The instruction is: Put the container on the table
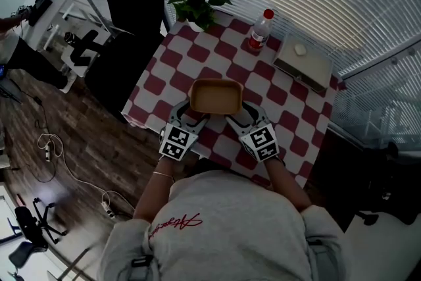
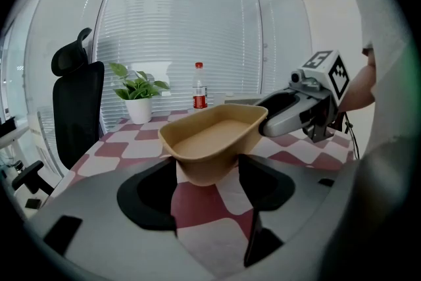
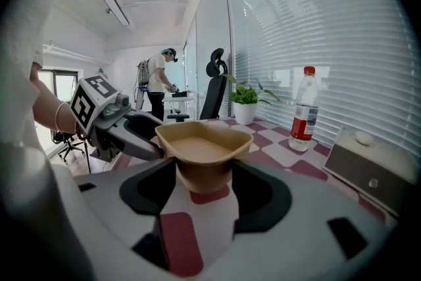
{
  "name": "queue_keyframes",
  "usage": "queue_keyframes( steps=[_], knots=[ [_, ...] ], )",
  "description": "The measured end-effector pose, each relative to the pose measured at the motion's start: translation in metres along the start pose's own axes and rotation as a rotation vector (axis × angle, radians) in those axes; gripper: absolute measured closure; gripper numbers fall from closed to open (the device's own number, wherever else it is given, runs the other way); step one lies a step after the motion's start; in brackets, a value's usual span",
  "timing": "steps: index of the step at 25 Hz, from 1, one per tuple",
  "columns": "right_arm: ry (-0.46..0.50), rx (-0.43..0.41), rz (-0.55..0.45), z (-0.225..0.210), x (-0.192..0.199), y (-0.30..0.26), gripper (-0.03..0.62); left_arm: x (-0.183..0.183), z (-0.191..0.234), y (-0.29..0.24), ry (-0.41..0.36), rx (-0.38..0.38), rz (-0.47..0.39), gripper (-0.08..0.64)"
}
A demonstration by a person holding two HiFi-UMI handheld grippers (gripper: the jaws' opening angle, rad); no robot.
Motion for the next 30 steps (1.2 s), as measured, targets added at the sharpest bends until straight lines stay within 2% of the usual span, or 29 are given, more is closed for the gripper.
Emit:
queue_keyframes(
  steps=[19, 30],
  knots=[
    [0.005, -0.023, 0.05, 0.006, 0.014, -0.012, 0.321, 0.014, 0.002, -0.002, 0.008, 0.002, 0.048, 0.267],
    [-0.011, -0.031, 0.073, 0.006, 0.017, -0.014, 0.321, 0.017, 0.004, -0.003, 0.042, 0.012, 0.048, 0.267]
  ],
)
Point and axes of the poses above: the fingertips, and each gripper's own axes: y backward along the fingers, z to its left, x out of its underside, the point moved 9 cm from there along y, backward along the fingers, and after that the axes turned 7 degrees about y, right-handed, at the moved point
